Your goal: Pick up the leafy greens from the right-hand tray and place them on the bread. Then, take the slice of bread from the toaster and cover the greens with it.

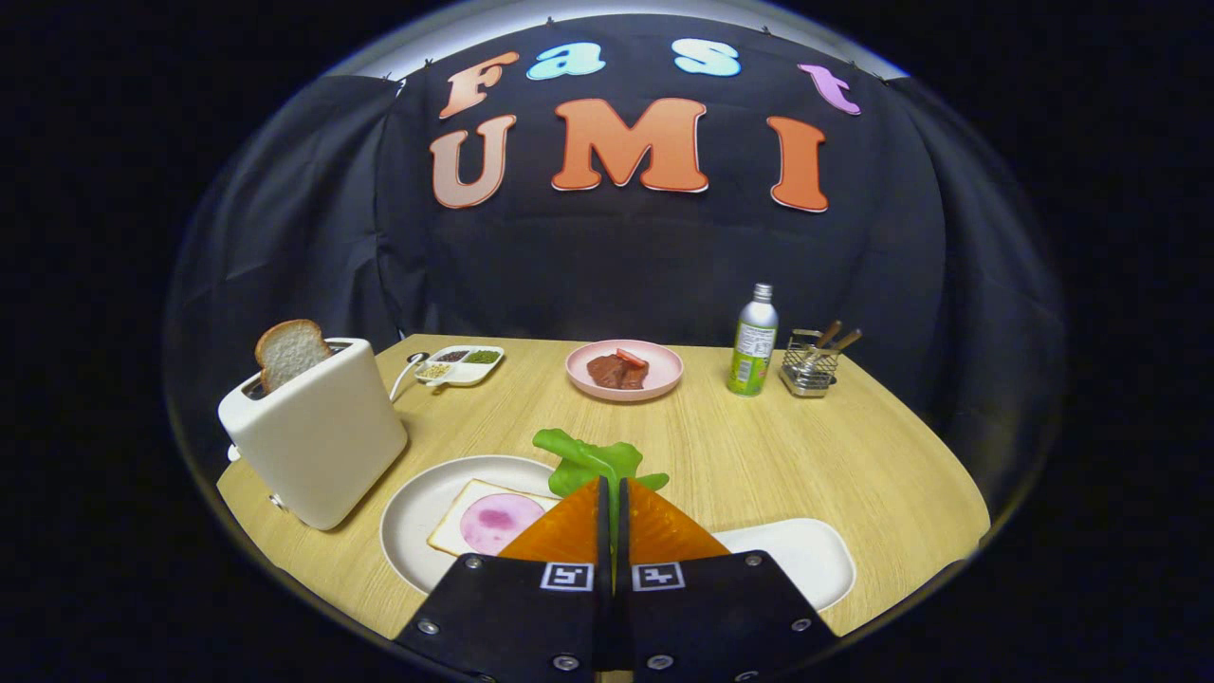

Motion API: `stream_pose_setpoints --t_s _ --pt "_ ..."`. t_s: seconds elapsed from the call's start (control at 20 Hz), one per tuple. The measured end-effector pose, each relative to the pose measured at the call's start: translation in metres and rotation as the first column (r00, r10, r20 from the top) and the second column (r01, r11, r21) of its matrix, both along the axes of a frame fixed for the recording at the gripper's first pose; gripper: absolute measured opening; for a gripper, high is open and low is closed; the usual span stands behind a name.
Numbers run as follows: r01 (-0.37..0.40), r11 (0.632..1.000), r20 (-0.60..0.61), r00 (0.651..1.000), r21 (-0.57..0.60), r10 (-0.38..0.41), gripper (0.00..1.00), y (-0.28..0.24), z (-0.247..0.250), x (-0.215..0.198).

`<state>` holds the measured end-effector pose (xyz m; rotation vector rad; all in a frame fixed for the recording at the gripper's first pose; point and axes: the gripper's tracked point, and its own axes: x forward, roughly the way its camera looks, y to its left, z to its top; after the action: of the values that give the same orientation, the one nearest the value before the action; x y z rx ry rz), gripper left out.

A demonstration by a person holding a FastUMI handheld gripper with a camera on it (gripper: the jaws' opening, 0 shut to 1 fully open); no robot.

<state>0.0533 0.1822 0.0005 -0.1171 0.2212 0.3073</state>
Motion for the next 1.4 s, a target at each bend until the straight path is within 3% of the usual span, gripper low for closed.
stream_pose_setpoints --t_s 0.45,1.1,1.35,1.4 --pt "-0.11 0.994 -0.038 0.993 -0.026 0.109 0.01 0.065 -0.023 -0.007" --pt "-0.14 0.986 -0.089 0.987 -0.086 0.132 0.03 0.094 -0.065 -0.001" --pt "-0.118 0.99 -0.09 0.99 -0.083 0.11 0.21 0.088 -0.063 -0.001" --pt "-0.104 0.991 -0.08 0.992 -0.084 0.098 0.32 0.084 -0.059 -0.002"
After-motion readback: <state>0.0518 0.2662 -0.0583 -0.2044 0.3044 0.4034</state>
